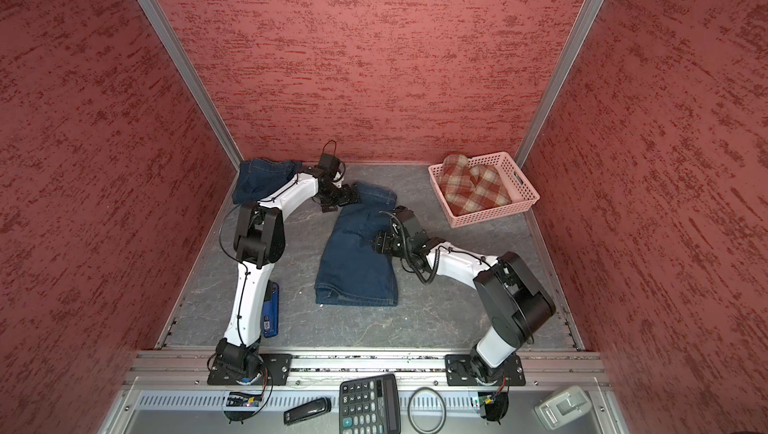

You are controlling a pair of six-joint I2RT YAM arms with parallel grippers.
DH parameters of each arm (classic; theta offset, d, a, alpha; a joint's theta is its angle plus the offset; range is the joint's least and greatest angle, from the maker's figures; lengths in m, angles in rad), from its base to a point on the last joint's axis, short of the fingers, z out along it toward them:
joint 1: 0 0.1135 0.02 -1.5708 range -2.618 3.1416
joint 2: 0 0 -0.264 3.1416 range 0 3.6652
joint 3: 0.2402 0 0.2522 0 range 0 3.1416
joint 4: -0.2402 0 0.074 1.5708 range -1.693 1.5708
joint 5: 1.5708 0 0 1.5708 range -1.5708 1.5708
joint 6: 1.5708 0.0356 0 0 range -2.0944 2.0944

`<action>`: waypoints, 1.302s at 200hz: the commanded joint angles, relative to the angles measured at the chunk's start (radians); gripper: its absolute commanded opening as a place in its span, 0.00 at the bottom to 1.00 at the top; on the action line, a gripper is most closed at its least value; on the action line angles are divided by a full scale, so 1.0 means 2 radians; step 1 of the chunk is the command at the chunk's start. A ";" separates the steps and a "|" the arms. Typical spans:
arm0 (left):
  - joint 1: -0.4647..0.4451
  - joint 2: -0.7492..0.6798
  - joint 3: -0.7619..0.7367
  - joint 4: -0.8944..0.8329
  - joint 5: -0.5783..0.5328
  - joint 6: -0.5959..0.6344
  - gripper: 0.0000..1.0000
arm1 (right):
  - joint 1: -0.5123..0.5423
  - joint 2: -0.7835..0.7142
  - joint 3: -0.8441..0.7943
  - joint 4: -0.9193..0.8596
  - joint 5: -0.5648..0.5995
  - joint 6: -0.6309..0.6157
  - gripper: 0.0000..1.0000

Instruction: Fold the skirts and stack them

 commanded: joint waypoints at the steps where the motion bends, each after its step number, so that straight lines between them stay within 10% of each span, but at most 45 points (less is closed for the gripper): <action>1: 0.001 -0.079 -0.050 0.037 -0.008 0.005 1.00 | -0.045 -0.030 -0.021 0.005 0.015 0.019 0.75; 49: -0.059 -0.217 -0.208 0.081 -0.060 0.037 0.99 | -0.121 -0.004 -0.009 0.045 -0.028 0.026 0.76; 101: -0.254 -0.284 -0.317 0.049 -0.249 0.052 0.96 | -0.185 -0.015 -0.010 0.064 -0.043 0.048 0.75; 160: -0.409 -0.221 -0.276 -0.045 -0.360 -0.024 0.91 | -0.272 -0.082 -0.014 0.023 -0.029 0.042 0.75; 260: -0.487 -0.092 -0.145 -0.166 -0.313 -0.162 0.75 | -0.313 -0.130 0.003 -0.004 -0.040 0.033 0.74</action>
